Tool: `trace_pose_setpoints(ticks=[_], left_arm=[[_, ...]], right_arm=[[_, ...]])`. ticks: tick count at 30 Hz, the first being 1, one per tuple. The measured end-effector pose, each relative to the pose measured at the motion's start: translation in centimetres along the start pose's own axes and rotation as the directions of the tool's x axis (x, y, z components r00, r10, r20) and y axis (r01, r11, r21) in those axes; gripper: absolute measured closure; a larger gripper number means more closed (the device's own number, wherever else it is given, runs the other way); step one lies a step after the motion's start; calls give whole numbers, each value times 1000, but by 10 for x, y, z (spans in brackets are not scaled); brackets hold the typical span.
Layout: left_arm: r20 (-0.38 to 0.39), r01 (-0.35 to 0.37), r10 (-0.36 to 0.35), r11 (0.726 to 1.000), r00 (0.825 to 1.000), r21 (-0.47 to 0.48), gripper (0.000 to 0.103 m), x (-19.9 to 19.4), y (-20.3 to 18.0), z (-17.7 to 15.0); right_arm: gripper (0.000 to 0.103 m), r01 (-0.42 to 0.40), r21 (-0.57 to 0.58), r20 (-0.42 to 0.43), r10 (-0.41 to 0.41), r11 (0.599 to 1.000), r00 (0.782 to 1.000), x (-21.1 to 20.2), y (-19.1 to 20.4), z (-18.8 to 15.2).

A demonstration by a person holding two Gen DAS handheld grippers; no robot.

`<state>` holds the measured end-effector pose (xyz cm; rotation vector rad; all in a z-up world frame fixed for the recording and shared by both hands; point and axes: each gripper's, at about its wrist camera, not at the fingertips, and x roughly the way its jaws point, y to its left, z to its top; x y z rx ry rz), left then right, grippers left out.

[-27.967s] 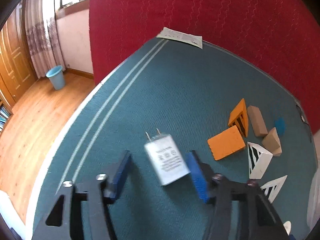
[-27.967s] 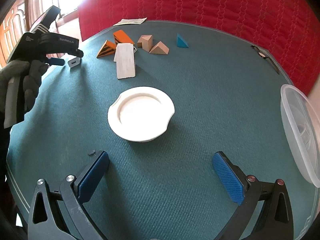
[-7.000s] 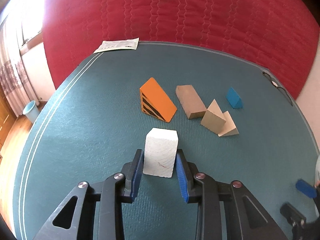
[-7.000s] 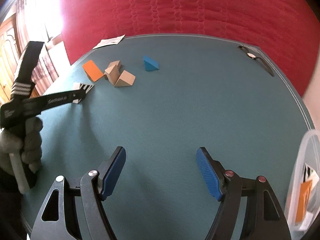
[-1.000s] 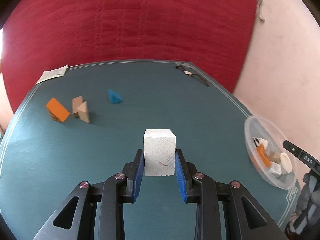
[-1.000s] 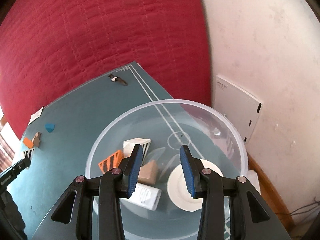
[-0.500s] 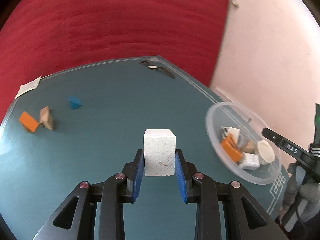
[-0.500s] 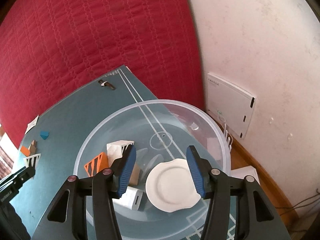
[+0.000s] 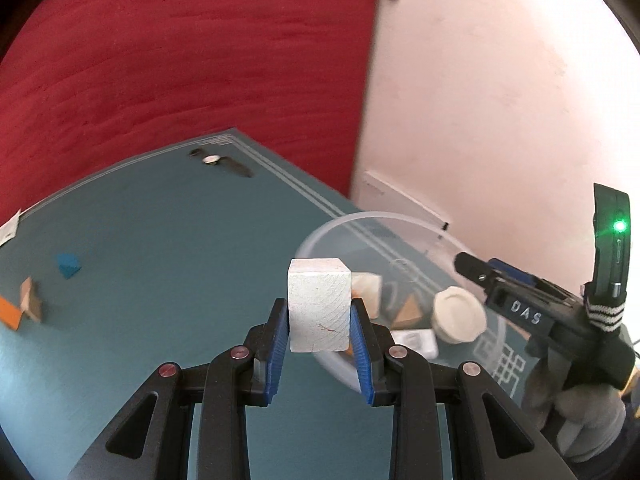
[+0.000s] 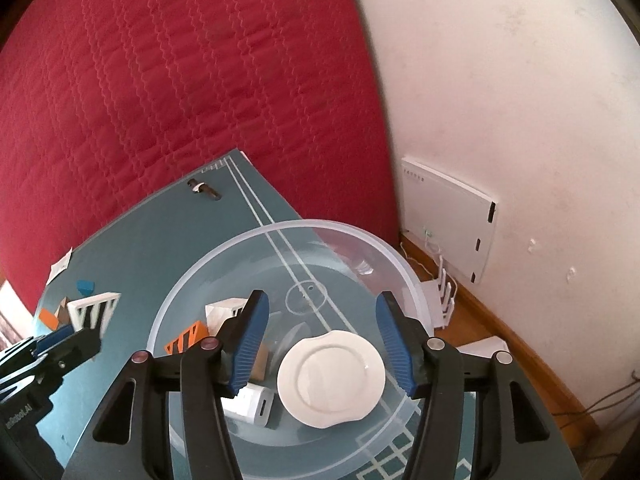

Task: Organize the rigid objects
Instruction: 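Lower white block into basin and open left gripper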

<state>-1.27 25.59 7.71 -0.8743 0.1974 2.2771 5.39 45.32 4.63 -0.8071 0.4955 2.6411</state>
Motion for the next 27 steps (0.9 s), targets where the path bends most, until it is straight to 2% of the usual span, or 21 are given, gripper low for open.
trace_pose_setpoints(ticks=[9, 12, 13, 20, 26, 27], left_arm=[[-25, 99, -98, 995, 995, 22, 70, 24, -22, 8], [-28, 100, -100, 995, 995, 16, 55, 25, -18, 5], [-28, 91, -91, 996, 995, 11, 52, 24, -16, 4], [-44, 33, -35, 999, 998, -41, 49, 17, 4, -6], [-47, -16, 13, 998, 999, -64, 34, 13, 13, -11], [-44, -26, 23, 998, 999, -63, 28, 12, 14, -12]], right_arm=[[45, 10, 29, 15, -11, 1000, 1000, 0, -10, 3], [45, 10, 31, 15, -10, 999, 1000, -1, -10, 2], [45, 9, 30, 16, -10, 999, 1000, -1, -10, 2], [45, 5, 17, 16, -6, 1000, 1000, -2, -9, 1], [45, 3, -7, 15, -3, 1000, 1000, -3, -5, -1], [45, 3, -12, 15, -2, 1000, 1000, -3, -4, -1]])
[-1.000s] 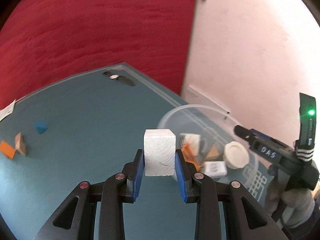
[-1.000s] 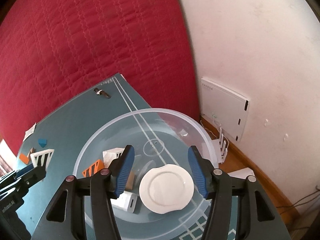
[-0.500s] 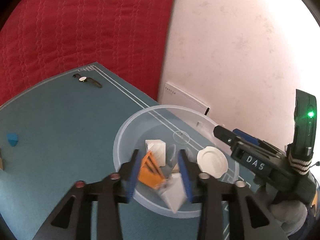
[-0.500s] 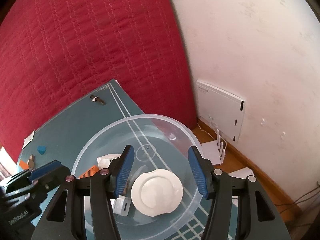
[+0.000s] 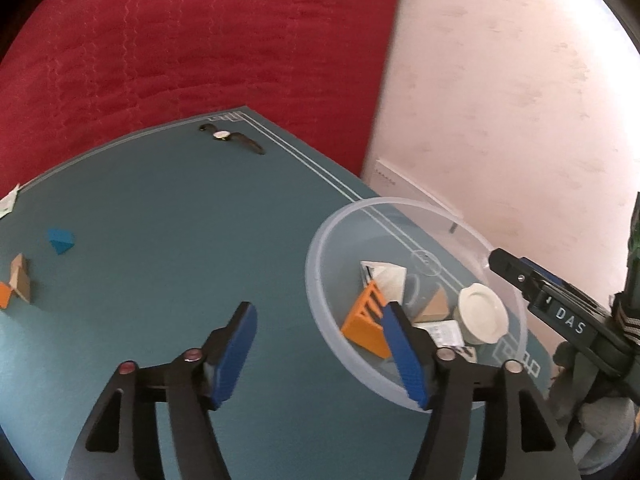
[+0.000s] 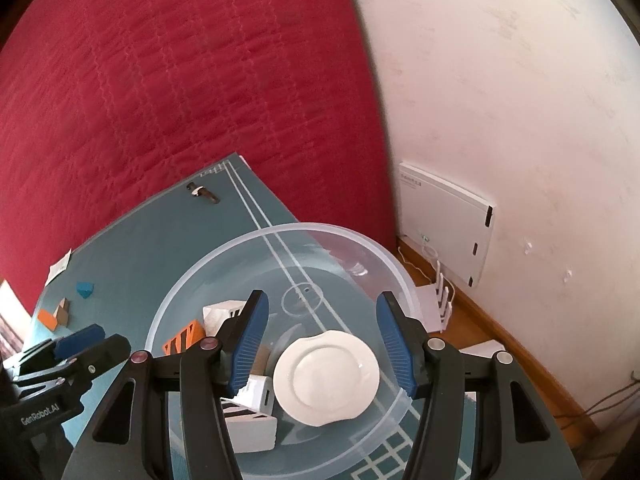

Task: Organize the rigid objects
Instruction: 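Lower white block into basin and open left gripper, then move both open tools back toward the remaining blocks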

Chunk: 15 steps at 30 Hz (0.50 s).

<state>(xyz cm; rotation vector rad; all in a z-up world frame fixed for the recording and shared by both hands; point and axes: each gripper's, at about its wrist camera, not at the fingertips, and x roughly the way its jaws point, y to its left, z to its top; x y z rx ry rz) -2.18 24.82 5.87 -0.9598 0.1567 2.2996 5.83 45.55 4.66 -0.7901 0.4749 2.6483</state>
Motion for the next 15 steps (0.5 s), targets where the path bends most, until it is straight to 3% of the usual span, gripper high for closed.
trace_pose_setpoints(ticks=[3, 4, 15], left_arm=[[2, -28, 28, 1000, 1000, -11, 3, -1, 5, -2], [7, -38, 38, 999, 999, -20, 1, 0, 8, -1], [52, -171, 175, 983, 983, -73, 1, -18, 44, -10]], right_arm=[[45, -2, -18, 0, 2, 1000, 1000, 1, 4, -2], [45, -3, -24, 0, 3, 1000, 1000, 2, 6, -3], [45, 2, -170, 45, 6, 985, 999, -6, 44, -17]])
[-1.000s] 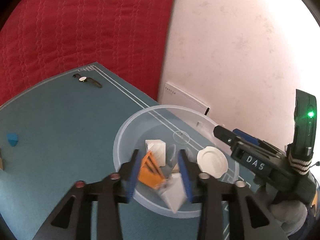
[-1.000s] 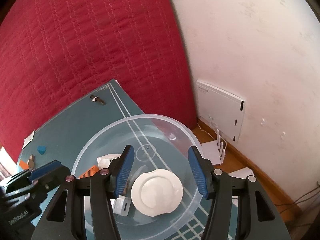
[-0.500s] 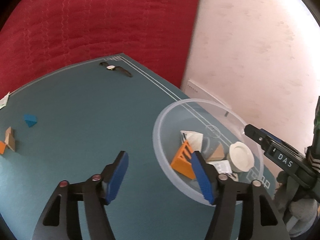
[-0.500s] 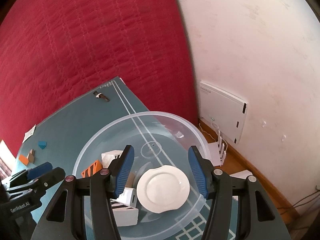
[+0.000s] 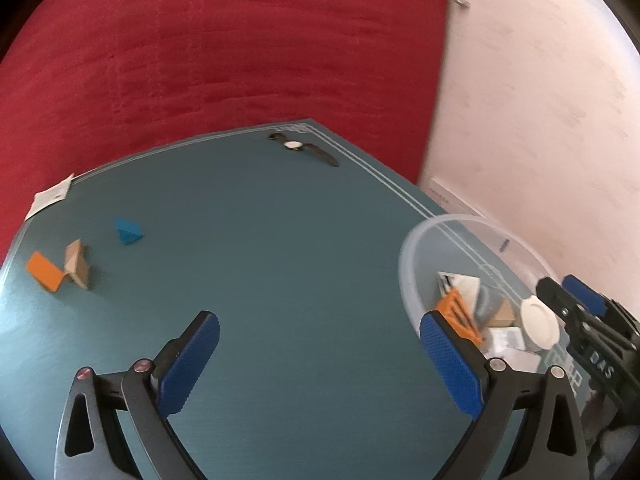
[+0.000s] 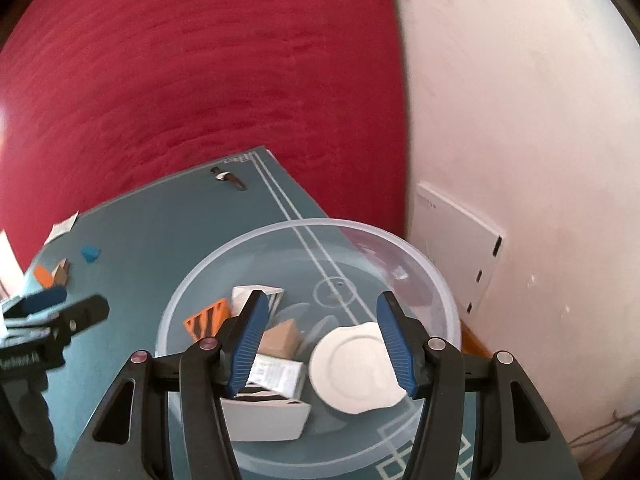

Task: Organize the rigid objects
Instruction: 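Move both open tools back toward the remaining blocks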

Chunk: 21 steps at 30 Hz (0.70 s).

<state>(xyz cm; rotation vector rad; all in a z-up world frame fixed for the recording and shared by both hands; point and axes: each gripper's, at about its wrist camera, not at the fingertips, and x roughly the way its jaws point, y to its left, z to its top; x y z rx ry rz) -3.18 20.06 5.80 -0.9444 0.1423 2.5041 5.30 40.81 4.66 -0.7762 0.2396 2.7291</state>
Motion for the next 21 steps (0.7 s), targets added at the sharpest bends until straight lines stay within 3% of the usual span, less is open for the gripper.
trace_pose_setpoints(ticks=[13, 17, 21], left_arm=[[28, -130, 133, 986, 991, -102, 1, -8, 61, -2], [27, -168, 173, 976, 985, -141, 1, -14, 80, -4], [22, -210, 217, 964, 976, -165, 1, -18, 97, -10]], right_arm=[[35, -70, -163, 42, 78, 984, 996, -19, 59, -12], [27, -110, -196, 34, 119, 974, 992, -19, 78, -12], [27, -160, -251, -2, 165, 955, 986, -13, 102, -15]])
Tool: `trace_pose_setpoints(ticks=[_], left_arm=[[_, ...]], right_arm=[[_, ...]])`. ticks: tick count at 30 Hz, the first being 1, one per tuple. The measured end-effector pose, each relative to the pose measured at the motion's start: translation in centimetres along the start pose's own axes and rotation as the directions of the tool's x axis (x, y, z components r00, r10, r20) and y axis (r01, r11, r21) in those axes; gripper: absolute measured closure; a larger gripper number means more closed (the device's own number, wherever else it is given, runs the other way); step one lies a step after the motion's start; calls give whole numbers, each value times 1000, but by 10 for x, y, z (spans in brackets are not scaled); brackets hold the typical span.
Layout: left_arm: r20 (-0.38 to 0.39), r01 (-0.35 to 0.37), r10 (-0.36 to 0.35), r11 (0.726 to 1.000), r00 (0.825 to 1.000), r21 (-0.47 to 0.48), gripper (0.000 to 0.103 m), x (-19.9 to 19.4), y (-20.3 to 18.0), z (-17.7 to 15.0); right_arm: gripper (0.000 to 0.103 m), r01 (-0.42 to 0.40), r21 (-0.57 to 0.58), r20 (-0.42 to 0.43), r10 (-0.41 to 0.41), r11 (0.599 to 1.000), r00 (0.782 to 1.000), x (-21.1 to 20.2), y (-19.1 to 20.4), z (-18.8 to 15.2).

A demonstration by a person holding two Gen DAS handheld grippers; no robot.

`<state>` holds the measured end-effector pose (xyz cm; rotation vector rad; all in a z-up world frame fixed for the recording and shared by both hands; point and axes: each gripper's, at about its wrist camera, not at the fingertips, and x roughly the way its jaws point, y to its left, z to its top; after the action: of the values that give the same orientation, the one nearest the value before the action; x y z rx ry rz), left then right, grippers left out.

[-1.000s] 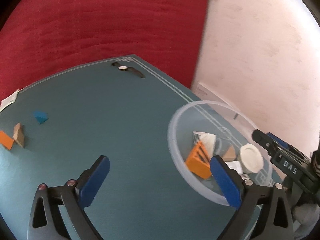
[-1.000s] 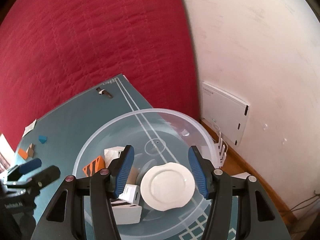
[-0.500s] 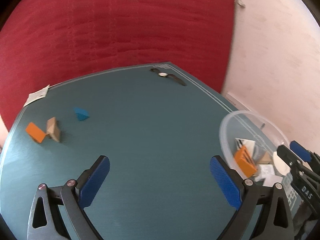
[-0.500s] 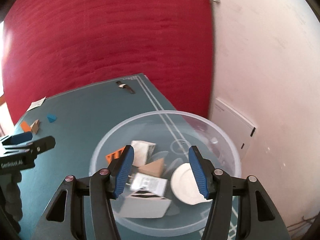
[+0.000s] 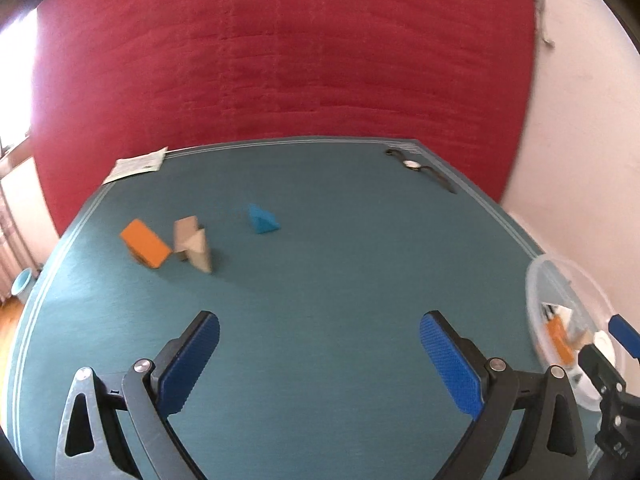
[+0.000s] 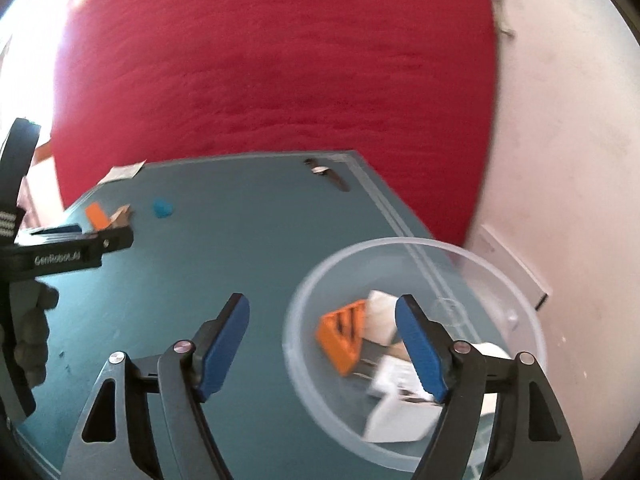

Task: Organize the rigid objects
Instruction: 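Move both open tools back toward the remaining blocks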

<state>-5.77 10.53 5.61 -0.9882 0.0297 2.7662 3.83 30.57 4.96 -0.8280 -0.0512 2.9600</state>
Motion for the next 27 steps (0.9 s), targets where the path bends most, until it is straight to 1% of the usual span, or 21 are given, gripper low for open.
trace_pose_setpoints(ticks=[7, 10, 14, 18, 23, 24, 26, 27], left_arm=[[-9, -71, 70, 997, 997, -38, 1, 4, 29, -5], [-4, -91, 91, 995, 996, -41, 1, 2, 39, -7], [-6, -113, 113, 991, 994, -70, 1, 1, 58, -7], [-29, -131, 128, 985, 991, -108, 1, 2, 80, -9], [-54, -176, 170, 972, 984, -156, 1, 4, 111, -10], [-60, -184, 176, 968, 983, -171, 2, 4, 118, -10], [-69, -195, 185, 962, 980, -189, 6, 5, 130, -10], [-74, -199, 188, 961, 979, -193, 9, 5, 133, -9]], right_arm=[[27, -110, -39, -49, 108, 993, 993, 13, 34, 13], [27, -147, -62, -60, 143, 987, 988, 18, 49, 17], [27, -183, -88, -73, 177, 979, 982, 27, 71, 20], [27, -227, -73, -104, 219, 971, 970, 40, 86, 19], [27, -271, -59, -135, 261, 961, 956, 53, 107, 14], [27, -277, -62, -139, 266, 959, 954, 55, 111, 15], [26, -288, -68, -145, 277, 955, 950, 59, 119, 15], [26, -295, -70, -149, 283, 953, 948, 60, 123, 14]])
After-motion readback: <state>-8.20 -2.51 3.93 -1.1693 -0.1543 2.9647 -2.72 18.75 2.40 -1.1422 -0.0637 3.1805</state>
